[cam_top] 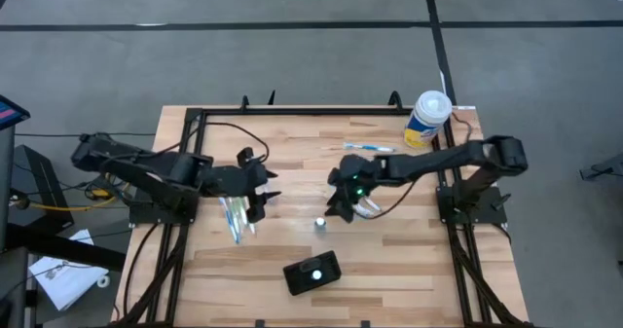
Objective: Pick & Place toothbrushing station
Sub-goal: Put the mouthwash into the mesh organizer
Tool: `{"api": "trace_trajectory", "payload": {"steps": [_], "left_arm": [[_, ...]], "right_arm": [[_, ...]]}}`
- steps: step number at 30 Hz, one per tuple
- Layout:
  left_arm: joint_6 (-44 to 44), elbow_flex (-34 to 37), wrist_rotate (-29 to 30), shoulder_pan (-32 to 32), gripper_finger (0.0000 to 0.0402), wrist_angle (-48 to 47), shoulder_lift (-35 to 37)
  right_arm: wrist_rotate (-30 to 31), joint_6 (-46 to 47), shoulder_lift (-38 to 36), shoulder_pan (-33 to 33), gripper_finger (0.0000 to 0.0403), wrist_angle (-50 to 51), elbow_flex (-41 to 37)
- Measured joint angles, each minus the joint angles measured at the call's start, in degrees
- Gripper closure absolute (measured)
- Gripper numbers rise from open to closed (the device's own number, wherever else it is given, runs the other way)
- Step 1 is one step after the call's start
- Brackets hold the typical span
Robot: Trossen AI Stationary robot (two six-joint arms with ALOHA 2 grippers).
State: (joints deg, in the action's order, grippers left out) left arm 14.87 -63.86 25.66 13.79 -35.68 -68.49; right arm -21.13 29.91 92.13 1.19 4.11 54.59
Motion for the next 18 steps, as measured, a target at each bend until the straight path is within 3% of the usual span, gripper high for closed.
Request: {"api": "trace_trajectory", "payload": {"steps": [6, 18], "left_arm": [[1.9, 0.2, -2.6, -0.4, 0.0189, 0.1, -2.3], [6.2, 7.4, -4.5, -0.2, 0.0191, 4.0, -2.4]], "right_arm": [[-1.3, -0.3, 3.2, -0.6, 0.0186, -4.3, 4.0], [0.4, -1.7, 6.9, -1.2, 0.0186, -1.0, 4.3]]}}
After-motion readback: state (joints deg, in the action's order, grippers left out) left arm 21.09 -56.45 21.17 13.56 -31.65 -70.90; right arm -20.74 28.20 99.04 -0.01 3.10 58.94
